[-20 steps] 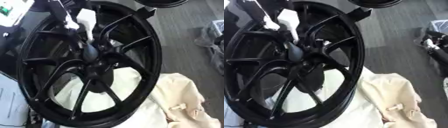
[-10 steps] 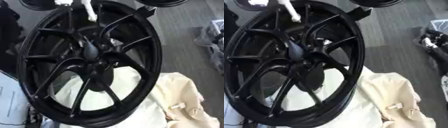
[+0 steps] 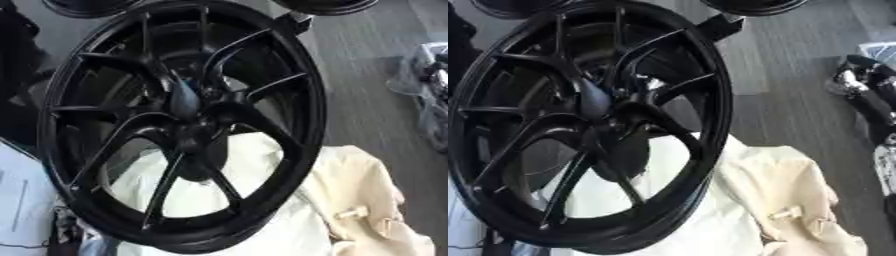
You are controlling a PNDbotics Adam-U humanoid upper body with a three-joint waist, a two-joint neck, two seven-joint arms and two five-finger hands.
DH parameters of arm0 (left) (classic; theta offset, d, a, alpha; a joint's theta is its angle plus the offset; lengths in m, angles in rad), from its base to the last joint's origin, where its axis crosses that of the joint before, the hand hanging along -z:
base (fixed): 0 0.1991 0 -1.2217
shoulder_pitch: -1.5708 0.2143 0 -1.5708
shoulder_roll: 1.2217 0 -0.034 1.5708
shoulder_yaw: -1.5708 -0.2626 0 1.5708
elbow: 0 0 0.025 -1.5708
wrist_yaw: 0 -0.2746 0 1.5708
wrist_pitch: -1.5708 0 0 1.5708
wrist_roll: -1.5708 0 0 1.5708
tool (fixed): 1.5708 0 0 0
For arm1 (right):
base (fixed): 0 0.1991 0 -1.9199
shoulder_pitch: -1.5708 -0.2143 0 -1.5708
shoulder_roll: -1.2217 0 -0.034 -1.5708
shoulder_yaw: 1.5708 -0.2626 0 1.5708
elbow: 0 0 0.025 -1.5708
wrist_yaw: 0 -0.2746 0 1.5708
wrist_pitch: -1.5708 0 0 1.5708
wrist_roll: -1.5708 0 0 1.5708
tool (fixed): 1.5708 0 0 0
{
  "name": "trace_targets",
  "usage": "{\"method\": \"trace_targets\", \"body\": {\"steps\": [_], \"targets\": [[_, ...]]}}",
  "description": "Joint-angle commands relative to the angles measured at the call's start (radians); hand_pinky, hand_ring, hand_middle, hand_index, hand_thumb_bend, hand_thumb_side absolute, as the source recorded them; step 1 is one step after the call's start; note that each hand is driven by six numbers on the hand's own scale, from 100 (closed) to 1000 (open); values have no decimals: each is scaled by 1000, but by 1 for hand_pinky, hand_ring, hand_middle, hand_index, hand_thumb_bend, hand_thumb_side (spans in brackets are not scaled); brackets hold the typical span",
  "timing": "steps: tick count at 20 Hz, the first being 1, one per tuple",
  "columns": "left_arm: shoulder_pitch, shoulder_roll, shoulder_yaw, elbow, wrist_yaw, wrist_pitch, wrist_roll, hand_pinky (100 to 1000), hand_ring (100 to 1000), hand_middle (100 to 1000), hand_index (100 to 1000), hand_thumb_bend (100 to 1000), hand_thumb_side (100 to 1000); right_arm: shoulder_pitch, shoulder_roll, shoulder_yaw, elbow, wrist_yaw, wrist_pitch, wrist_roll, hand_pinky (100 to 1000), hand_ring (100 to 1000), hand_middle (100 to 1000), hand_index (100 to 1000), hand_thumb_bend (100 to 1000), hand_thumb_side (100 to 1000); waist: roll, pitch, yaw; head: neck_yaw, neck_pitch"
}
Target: Pull the pin out of the wheel hub.
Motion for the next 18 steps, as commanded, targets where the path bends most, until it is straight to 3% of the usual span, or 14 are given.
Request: {"method": "trace_targets", "body": {"steps": [1,5,9,13,15,17,18], "targets": [[92,102,101,-61,12,22,97,812,671,512,307,100,100,-1,-34,-18,-24,-9,-3,-11,985,750,662,795,111,323,-6,-29,9,-7,-13],[288,110,190,-84,12,47,207,809,669,513,316,100,100,0,-35,-29,-28,-12,-6,-22,984,750,662,794,111,321,-13,-25,24,-10,-31],[464,48,258,-94,-4,71,293,809,670,520,334,100,100,0,-36,-39,-30,-16,-9,-33,984,750,661,794,125,312,-14,-21,30,-10,-43],[598,-23,291,-67,-8,99,336,817,684,545,392,100,100,4,-36,-49,-31,-17,-11,-42,984,750,662,794,136,305,-13,-18,33,-17,-49],[635,-48,298,-42,-12,105,341,833,717,587,470,100,100,3,-35,-51,-31,-18,-12,-44,984,750,662,794,136,305,-12,-18,34,-18,-50],[656,-66,304,-15,-21,111,339,865,771,681,685,100,100,2,-35,-52,-31,-20,-12,-44,985,751,662,795,136,304,-12,-18,35,-17,-51],[663,-72,306,-3,-25,112,336,865,771,681,685,100,100,1,-34,-52,-31,-20,-11,-44,985,751,662,795,136,304,-11,-18,35,-17,-52]]}}
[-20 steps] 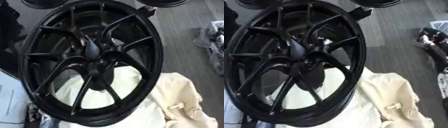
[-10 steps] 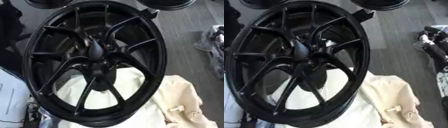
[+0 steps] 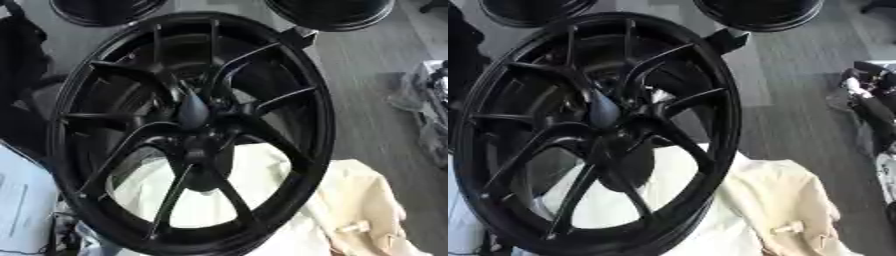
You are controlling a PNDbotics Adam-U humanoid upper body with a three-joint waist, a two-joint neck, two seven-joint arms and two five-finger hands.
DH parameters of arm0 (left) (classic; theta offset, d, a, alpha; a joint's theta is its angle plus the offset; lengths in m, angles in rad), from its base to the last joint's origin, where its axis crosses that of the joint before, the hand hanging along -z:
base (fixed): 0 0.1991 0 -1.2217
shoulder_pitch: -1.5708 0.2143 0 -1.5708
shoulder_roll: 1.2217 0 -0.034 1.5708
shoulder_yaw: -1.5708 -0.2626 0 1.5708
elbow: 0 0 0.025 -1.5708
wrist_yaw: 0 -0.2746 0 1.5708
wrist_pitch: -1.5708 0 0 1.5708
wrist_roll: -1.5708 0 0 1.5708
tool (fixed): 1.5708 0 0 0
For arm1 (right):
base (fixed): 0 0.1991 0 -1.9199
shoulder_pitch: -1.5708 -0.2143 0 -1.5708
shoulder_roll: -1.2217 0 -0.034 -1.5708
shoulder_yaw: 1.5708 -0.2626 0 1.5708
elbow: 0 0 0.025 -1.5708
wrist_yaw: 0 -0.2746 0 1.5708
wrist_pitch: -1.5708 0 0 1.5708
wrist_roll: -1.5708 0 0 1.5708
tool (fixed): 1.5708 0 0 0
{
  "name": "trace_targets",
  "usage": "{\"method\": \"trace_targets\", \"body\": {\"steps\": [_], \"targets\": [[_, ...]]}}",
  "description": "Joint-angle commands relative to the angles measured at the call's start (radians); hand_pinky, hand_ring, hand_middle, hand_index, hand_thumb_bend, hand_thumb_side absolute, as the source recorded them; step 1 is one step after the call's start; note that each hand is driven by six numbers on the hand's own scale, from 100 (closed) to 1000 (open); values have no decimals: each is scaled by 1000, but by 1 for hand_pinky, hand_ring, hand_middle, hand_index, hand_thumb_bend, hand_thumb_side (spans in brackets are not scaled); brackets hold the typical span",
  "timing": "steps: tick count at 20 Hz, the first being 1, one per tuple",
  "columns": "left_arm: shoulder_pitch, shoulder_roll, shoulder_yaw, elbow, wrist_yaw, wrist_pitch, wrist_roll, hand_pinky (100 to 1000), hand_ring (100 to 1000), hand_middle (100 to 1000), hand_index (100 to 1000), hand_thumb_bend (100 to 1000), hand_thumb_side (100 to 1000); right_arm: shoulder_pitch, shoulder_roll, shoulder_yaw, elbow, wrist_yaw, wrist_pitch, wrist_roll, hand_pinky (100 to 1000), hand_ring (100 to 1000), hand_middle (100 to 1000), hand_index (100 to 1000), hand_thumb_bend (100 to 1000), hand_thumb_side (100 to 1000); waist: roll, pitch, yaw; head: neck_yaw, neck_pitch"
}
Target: Pull the pin out of the wheel hub.
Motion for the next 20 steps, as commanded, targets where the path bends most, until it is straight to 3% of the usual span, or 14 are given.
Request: {"method": "trace_targets", "body": {"steps": [1,2,4,5,8,11,12,14,16,17,20], "targets": [[12,6,29,32,-17,8,-1,881,801,734,807,131,100,-7,-33,-13,-26,-5,-1,-3,985,751,663,795,136,305,2,-18,2,0,-15],[17,3,30,47,-25,11,-4,886,816,754,860,328,318,-8,-33,-13,-26,-5,-1,-3,984,751,663,795,137,305,2,-18,2,1,-16],[21,-2,32,77,-49,15,-10,889,824,764,900,447,449,-9,-32,-12,-25,-6,-1,-2,985,751,663,795,137,305,3,-18,2,2,-16],[21,-6,34,91,-55,16,-12,888,823,763,905,462,463,-9,-32,-12,-25,-6,-1,-1,985,751,663,795,137,305,3,-18,0,3,-16],[16,-12,36,120,-52,11,-9,888,823,763,907,433,469,-9,-31,-13,-25,-6,-1,-1,985,751,663,795,138,304,4,-18,-5,3,-17],[8,-16,34,122,-34,-1,3,883,817,757,889,313,431,-8,-29,-14,-25,-6,-1,-1,985,752,664,795,139,304,5,-18,-9,5,-15],[6,-19,32,115,-22,-7,12,883,816,756,886,299,436,-8,-29,-13,-25,-6,-1,-1,985,752,664,795,139,304,5,-18,-9,5,-15],[0,-29,28,90,26,-22,45,878,805,747,862,138,486,-9,-28,-13,-25,-7,-1,0,985,752,664,795,139,303,4,-17,-8,6,-14],[-2,-35,20,70,82,-28,98,874,800,742,850,100,504,-10,-28,-13,-25,-7,0,0,985,752,664,795,140,303,3,-17,-6,7,-13],[-7,-41,19,60,106,-33,124,856,779,716,802,100,665,-10,-28,-12,-25,-7,0,0,985,752,664,795,139,301,2,-17,-7,7,-13],[-25,-80,0,2,240,-67,280,836,760,695,775,100,755,-14,-28,-10,-28,-9,-2,2,985,752,664,795,140,300,-1,-18,-13,12,-11]]}}
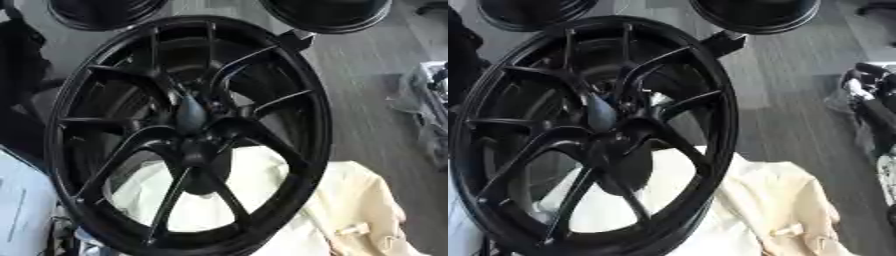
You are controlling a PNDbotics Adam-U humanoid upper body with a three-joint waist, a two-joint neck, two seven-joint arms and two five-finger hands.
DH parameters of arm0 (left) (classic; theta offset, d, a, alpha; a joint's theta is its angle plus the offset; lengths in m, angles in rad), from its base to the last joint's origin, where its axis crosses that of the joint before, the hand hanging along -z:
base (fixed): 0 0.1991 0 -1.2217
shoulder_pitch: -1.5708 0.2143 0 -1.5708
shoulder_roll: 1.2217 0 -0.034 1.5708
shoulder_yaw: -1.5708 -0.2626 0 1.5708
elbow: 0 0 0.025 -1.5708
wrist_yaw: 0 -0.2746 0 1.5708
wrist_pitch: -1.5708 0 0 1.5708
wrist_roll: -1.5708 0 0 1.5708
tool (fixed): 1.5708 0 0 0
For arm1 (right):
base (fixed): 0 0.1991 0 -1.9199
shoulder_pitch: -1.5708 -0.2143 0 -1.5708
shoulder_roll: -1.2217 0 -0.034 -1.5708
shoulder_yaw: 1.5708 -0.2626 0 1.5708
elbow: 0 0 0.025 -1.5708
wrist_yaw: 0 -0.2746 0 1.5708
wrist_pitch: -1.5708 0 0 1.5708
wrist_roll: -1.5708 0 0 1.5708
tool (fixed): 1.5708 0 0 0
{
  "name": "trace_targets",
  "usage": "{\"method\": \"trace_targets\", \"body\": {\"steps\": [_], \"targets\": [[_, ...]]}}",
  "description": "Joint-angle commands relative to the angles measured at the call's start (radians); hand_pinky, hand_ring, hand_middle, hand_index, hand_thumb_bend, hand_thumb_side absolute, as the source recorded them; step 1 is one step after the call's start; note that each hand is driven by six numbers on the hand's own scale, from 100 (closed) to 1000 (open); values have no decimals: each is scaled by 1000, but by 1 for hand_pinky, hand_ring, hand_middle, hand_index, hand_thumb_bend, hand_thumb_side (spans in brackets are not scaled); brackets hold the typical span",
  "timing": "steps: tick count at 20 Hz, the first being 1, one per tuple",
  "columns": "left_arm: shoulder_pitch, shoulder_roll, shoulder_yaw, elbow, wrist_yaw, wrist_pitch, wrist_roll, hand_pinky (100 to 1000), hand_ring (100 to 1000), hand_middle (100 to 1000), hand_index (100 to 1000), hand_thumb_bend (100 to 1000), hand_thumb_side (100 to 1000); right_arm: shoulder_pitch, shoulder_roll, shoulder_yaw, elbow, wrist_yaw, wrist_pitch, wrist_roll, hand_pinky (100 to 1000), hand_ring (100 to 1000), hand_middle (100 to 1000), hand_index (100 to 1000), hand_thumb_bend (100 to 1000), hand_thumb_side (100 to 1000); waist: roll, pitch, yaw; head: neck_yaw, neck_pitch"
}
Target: Pull the pin out of the wheel hub.
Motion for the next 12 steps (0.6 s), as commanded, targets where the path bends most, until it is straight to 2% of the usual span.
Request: {"method": "trace_targets", "body": {"steps": [1,4,7,12], "targets": [[-17,-8,-18,-64,125,-24,145,827,752,685,762,100,797,-12,-28,-7,-28,-7,-2,3,985,752,664,795,140,299,-2,-18,-5,6,-4],[-42,-75,-56,-103,241,-49,261,824,752,684,754,100,823,-17,-26,-6,-32,-9,-3,3,985,753,665,795,139,297,-5,-18,-13,14,-4],[-58,-143,-87,-120,329,-80,337,821,756,694,754,137,848,-25,-25,-4,-36,-11,-6,0,985,753,665,795,135,295,-11,-15,-18,19,-5],[-72,-224,-115,-116,385,-134,417,813,751,691,753,152,843,-33,-28,-6,-46,-11,-15,-13,985,754,667,797,130,291,-14,-10,-27,28,-7]]}}
